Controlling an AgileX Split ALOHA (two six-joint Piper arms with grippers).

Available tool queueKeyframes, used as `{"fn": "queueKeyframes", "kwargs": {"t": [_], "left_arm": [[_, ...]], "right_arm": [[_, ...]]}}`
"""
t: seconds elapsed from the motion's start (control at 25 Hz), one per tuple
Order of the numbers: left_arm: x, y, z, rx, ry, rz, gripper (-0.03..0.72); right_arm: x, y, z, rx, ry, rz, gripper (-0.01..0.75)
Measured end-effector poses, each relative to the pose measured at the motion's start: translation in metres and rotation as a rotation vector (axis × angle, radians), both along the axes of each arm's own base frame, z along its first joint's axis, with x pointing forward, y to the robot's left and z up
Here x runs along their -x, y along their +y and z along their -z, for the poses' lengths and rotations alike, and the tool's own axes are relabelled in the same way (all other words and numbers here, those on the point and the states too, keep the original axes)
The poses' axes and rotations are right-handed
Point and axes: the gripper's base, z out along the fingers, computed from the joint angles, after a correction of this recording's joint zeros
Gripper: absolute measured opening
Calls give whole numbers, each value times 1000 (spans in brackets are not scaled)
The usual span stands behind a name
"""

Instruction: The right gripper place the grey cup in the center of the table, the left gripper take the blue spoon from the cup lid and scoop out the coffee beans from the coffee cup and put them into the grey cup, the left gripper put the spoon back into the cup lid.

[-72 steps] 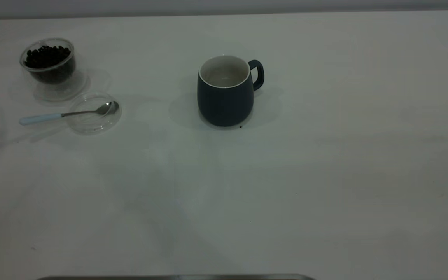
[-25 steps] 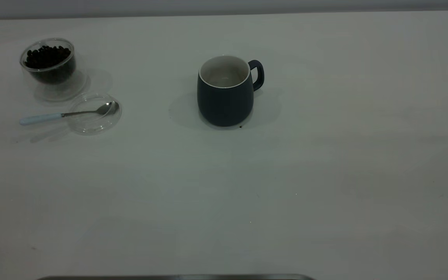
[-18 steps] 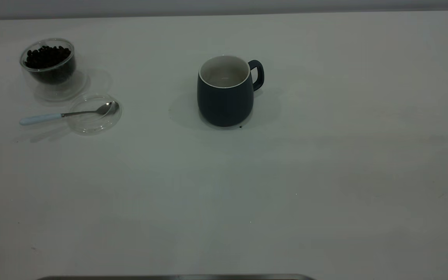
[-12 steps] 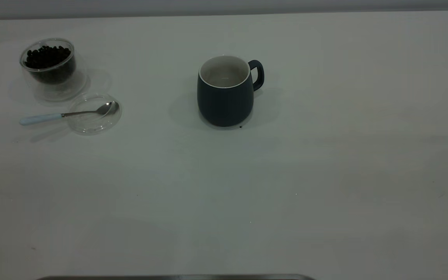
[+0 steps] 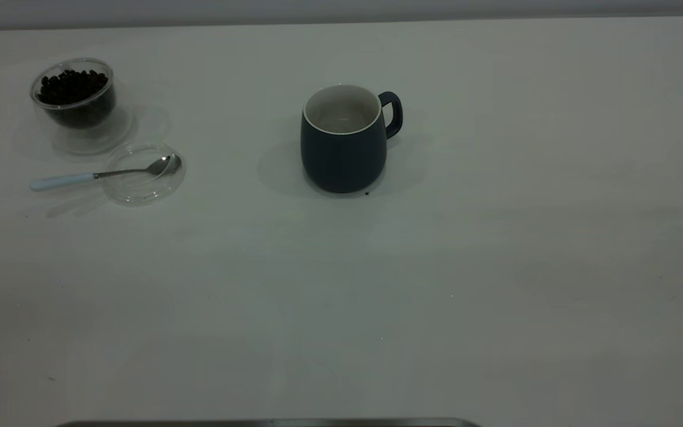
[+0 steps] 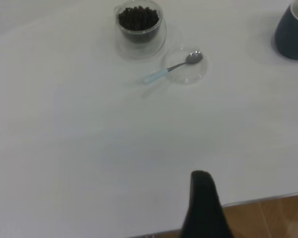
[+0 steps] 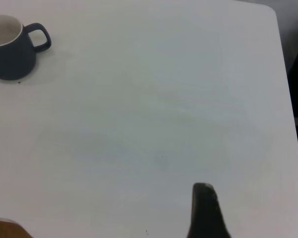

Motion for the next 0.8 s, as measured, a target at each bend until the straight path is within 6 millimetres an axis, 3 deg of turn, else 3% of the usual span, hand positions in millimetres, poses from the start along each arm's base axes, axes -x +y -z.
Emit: {"fn": "queueKeyframes", "kwargs": {"t": [0.8], "left_arm": [[1, 1, 5, -37, 36, 15, 592]], "right_arm": [[0, 0, 0, 0, 0, 0, 462]]}}
